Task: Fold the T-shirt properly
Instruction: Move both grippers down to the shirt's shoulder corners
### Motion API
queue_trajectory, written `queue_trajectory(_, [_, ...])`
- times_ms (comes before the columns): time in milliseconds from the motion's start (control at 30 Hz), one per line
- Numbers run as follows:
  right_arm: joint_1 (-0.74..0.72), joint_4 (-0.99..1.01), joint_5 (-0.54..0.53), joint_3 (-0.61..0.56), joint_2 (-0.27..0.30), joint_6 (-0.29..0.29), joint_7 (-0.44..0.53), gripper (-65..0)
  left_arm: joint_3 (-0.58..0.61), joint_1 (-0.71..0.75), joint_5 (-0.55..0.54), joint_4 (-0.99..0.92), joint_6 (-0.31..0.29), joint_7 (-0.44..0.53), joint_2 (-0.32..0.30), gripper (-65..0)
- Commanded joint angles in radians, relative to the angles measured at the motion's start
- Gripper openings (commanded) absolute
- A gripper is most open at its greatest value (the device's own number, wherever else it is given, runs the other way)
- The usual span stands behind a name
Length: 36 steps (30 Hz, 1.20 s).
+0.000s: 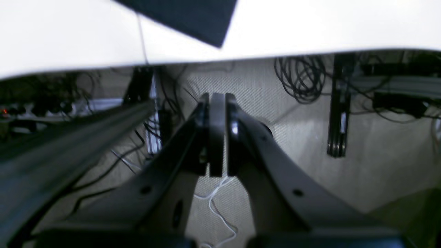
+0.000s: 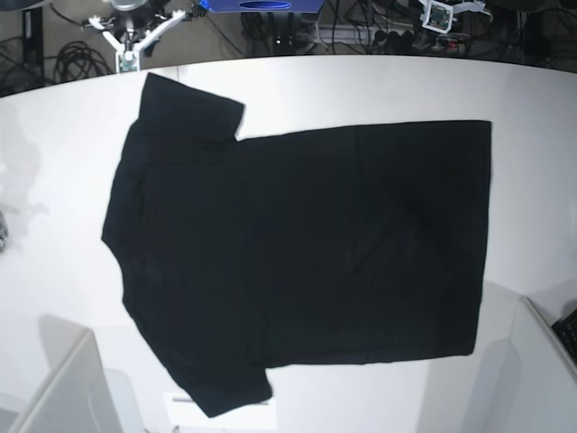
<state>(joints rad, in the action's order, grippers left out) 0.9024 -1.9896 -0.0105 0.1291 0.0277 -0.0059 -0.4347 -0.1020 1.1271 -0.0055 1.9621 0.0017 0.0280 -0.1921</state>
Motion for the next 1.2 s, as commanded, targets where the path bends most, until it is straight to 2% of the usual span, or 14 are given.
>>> queue_trajectory(0, [-0.010,-0.014,0.002,0.004,0.004,-0.001,0.018,-65.0,-0.006,0.001,-0.004,0.012,0.008,0.020,-0.004,-65.0])
queue_trajectory(133, [-0.090,-0.012,0.002,0.004,0.002,-0.001,0.017,-65.0,-0.043,-0.043,-0.017,0.013,0.008,0.020,-0.002,-65.0])
queue_trajectory(267, [-0.157,-0.012,-0.015,0.004,0.001,-0.001,0.017,-65.0,-0.095,-0.092,-0.152,0.009,0.008,0.020,-0.002,-65.0])
queue_trajectory(400, [-0.194,-0.010,-0.191,0.031,0.005,-0.001,0.014,-65.0,-0.133,-0.120,-0.264,0.013,0.004,0.022,-0.004,-65.0])
queue_trajectory(500, [-0.231,-0.007,-0.382,0.108,0.008,-0.001,-0.065,-65.0,-0.135,-0.132,-0.279,0.009,0.004,0.019,-0.004,-65.0])
queue_trajectory(533, [-0.248,-0.007,-0.440,0.143,0.008,-0.001,-0.106,-63.0,-0.135,-0.137,-0.284,0.009,0.004,0.017,-0.004,-65.0])
queue_trajectory(633, [-0.285,-0.004,-0.575,0.235,0.008,0.001,-0.191,-46.7,-0.135,-0.137,-0.285,0.009,0.004,0.016,-0.005,-65.0])
queue_trajectory(733, [-0.314,0.017,-0.630,0.289,0.011,0.001,-0.240,-44.3,-0.135,-0.138,-0.287,0.009,0.004,0.016,-0.005,-65.0])
queue_trajectory(767, [-0.325,0.025,-0.630,0.295,0.011,0.001,-0.250,-44.3,-0.135,-0.143,-0.287,0.009,0.004,0.014,-0.005,-63.5])
queue_trajectory(867, [-0.354,0.065,-0.630,0.304,0.011,0.001,-0.301,-43.8,-0.135,-0.161,-0.287,0.009,0.004,0.014,-0.005,-35.7])
queue_trajectory(967, [-0.358,0.075,-0.630,0.304,0.011,0.002,-0.313,-37.2,-0.135,-0.166,-0.288,0.009,0.004,0.014,-0.005,-18.4])
queue_trajectory(1000, [-0.358,0.075,-0.630,0.304,0.011,0.002,-0.313,-34.4,-0.135,-0.166,-0.288,0.009,0.004,0.014,-0.005,-16.3])
queue_trajectory(1067, [-0.358,0.080,-0.630,0.304,0.013,0.002,-0.310,-31.1,-0.135,-0.167,-0.288,0.007,0.004,0.014,-0.005,-17.3])
queue_trajectory(1167, [-0.358,0.095,-0.630,0.301,0.036,0.002,-0.309,-30.2,-0.135,-0.172,-0.325,0.000,0.004,0.014,-0.005,-19.7])
